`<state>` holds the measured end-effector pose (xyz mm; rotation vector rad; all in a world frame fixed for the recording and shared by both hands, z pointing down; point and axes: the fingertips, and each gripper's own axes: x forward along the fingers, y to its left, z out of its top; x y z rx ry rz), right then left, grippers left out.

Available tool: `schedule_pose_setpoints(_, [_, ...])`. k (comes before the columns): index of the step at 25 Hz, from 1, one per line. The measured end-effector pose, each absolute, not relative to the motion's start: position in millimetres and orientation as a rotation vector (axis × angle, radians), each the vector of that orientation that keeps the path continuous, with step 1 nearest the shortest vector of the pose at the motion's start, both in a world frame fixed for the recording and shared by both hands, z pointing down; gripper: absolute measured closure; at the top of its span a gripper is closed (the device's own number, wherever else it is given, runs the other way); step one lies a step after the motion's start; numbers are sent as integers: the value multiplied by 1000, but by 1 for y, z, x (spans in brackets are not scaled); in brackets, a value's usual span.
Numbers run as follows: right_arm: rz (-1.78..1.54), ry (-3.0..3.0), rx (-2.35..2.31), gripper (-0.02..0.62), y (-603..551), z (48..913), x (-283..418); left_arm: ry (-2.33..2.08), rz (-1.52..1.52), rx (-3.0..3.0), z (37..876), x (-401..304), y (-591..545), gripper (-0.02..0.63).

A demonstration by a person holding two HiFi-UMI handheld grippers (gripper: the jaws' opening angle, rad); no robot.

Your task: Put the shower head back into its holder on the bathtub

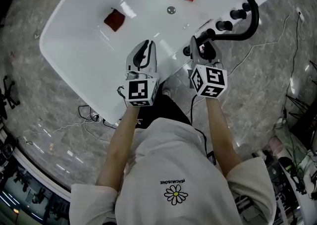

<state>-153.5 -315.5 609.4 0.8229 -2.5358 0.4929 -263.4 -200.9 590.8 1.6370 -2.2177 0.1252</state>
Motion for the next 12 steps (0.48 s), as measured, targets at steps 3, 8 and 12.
schedule_pose_setpoints(3, [441, -2514, 816, 456, -304, 626, -147, -2207, 128, 1642, 602, -260, -197, 569])
schedule_pose_setpoints(8, [384, -2526, 866, 456, -292, 634, -141, -2195, 137, 1641, 616, -254, -185, 577])
schedule_pose_setpoints(12, [366, -2461, 864, 456, -273, 648, -130, -2194, 120, 1657, 609, -243, -177, 581])
